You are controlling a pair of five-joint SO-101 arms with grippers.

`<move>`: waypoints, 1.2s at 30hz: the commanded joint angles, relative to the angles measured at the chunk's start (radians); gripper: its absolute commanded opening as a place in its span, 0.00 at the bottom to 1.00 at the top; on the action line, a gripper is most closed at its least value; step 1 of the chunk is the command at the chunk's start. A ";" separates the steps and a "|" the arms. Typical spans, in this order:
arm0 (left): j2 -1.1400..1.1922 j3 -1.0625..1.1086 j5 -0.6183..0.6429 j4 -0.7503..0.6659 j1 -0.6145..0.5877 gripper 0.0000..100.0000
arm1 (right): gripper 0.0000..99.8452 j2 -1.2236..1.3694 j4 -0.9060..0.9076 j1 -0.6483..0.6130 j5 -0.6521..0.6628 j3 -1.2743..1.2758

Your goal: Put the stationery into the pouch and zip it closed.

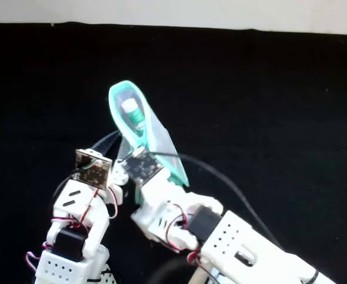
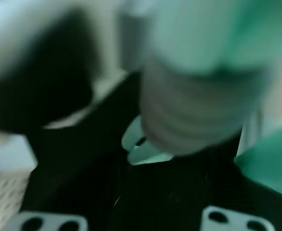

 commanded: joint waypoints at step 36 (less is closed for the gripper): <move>-0.019 -0.010 -0.003 0.169 0.076 0.01 | 0.26 0.002 -0.137 0.271 -0.009 0.012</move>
